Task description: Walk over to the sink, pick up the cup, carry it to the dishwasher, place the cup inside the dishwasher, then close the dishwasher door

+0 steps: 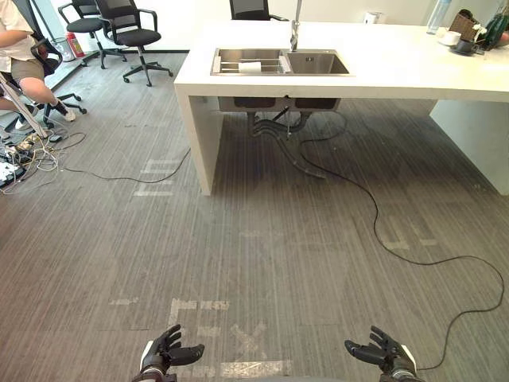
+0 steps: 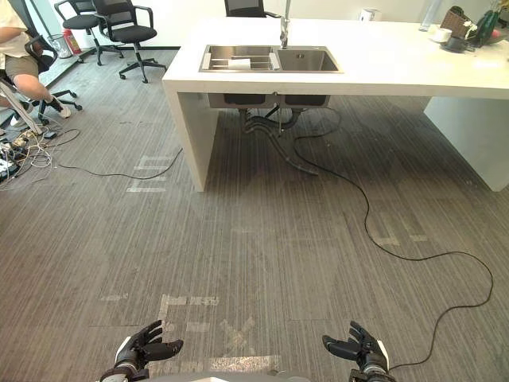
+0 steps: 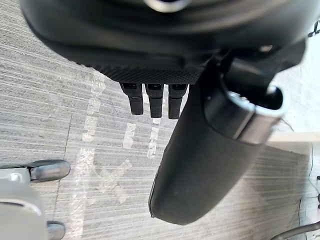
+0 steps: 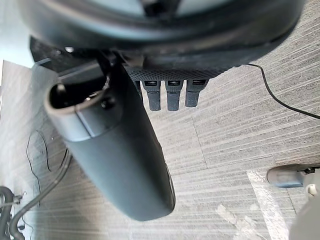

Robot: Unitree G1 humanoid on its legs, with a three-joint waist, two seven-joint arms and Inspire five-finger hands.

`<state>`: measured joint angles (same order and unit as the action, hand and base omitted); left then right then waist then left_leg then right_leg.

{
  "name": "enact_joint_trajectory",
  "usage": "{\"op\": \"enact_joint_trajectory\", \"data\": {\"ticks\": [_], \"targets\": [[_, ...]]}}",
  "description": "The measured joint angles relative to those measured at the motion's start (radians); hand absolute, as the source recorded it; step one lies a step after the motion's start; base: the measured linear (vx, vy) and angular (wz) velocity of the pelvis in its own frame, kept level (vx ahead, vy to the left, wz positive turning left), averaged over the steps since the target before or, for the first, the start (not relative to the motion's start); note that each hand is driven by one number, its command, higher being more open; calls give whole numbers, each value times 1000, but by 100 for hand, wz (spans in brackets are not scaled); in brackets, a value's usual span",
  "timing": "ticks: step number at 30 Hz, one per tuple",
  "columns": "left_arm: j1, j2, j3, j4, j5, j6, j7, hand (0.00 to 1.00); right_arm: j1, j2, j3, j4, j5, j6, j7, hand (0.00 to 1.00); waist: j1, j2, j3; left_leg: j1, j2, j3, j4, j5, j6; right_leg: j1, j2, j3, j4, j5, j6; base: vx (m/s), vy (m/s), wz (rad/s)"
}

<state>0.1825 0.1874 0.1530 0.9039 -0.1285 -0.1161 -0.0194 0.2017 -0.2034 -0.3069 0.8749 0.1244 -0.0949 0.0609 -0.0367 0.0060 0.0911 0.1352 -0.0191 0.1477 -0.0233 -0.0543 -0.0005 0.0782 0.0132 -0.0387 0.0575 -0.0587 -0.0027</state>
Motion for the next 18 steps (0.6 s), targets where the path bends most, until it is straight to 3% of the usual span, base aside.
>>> {"op": "enact_joint_trajectory", "data": {"ticks": [18], "targets": [[6, -5, 16, 5, 0, 0, -1, 90, -4, -4, -12, 2, 0, 0, -13, 90, -4, 1, 0, 17, 0, 3, -9, 3, 4, 12, 0, 0, -1, -2, 2, 0, 0, 0]]}}
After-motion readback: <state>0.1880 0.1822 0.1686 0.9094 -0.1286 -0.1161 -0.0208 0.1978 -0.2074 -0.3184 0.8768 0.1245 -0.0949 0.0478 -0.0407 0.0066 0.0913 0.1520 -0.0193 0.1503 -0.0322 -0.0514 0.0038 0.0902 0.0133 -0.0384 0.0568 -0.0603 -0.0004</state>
